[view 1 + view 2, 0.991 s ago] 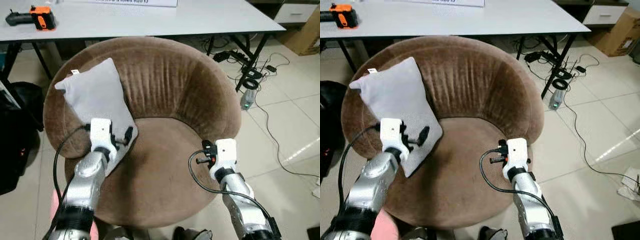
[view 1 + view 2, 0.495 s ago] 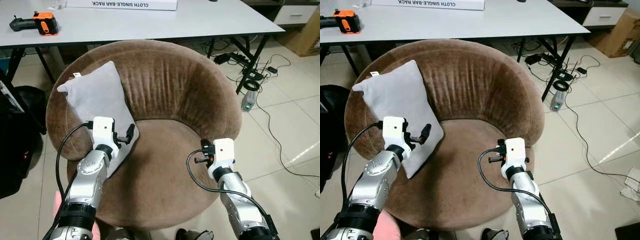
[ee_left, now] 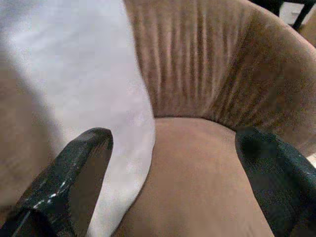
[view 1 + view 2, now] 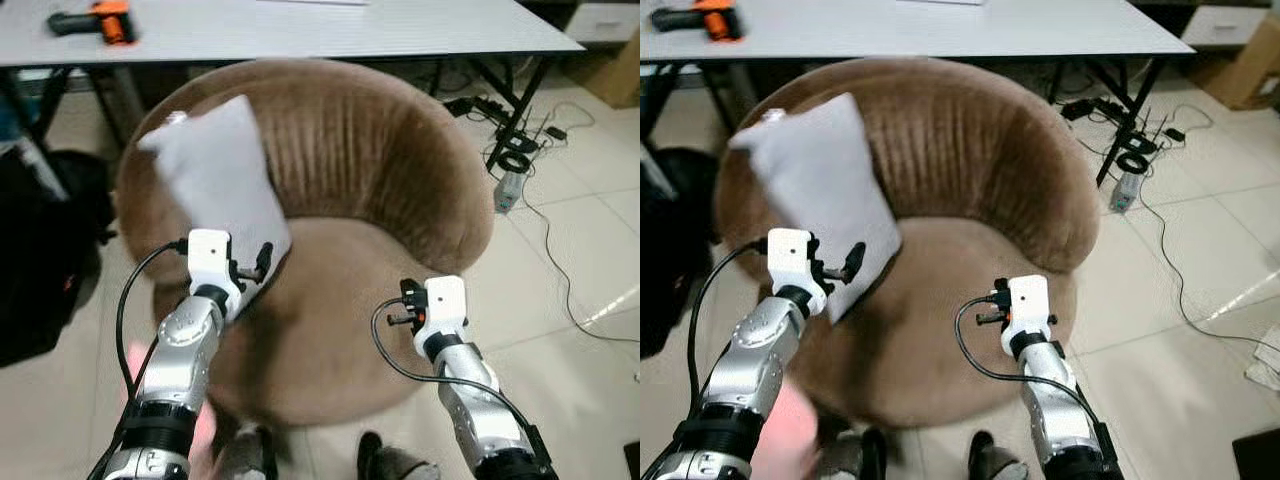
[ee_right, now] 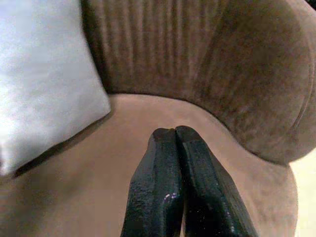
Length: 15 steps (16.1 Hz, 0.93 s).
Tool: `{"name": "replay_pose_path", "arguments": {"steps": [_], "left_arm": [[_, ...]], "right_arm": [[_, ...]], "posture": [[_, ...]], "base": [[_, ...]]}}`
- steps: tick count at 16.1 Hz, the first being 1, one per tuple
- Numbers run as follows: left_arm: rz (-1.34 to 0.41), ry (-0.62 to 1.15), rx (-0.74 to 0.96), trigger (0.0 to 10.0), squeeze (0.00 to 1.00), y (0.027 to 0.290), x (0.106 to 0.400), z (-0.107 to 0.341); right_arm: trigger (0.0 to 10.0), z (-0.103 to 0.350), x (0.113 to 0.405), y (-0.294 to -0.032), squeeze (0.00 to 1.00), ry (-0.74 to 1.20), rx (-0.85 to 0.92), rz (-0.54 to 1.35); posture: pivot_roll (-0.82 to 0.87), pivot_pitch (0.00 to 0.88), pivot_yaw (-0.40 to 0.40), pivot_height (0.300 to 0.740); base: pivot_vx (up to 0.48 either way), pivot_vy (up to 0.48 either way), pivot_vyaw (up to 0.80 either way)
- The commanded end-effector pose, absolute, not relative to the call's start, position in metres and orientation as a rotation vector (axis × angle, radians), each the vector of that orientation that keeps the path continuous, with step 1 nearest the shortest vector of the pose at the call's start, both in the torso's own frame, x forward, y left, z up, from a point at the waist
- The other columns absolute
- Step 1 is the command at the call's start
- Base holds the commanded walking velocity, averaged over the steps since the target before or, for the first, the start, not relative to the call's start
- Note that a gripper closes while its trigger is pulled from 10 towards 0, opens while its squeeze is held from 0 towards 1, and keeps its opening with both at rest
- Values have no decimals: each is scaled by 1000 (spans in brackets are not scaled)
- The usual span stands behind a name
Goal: Move the pillow to the sofa from floor
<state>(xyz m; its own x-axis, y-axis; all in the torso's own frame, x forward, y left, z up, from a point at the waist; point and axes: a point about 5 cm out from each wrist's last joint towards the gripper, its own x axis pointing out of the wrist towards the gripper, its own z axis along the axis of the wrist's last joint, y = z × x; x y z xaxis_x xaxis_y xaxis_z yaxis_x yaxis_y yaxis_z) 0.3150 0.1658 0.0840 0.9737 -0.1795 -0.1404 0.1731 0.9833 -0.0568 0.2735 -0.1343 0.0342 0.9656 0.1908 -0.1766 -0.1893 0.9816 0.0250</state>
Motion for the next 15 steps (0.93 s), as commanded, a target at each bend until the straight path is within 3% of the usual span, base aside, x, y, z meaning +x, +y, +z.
{"name": "replay_pose_path", "arguments": {"steps": [1, 15], "left_arm": [[-169, 150, -44, 10000, 0, 166, 313, 81], [-172, 146, -44, 10000, 0, 163, 312, 77]], "right_arm": [[10000, 34, 273, -137, 0, 173, -3, 190], [10000, 35, 267, -139, 0, 174, -12, 195]], "posture": [[-73, 72, -32, 740], [-81, 79, -39, 740]], "base": [[0, 0, 0], [0, 0, 0]]}}
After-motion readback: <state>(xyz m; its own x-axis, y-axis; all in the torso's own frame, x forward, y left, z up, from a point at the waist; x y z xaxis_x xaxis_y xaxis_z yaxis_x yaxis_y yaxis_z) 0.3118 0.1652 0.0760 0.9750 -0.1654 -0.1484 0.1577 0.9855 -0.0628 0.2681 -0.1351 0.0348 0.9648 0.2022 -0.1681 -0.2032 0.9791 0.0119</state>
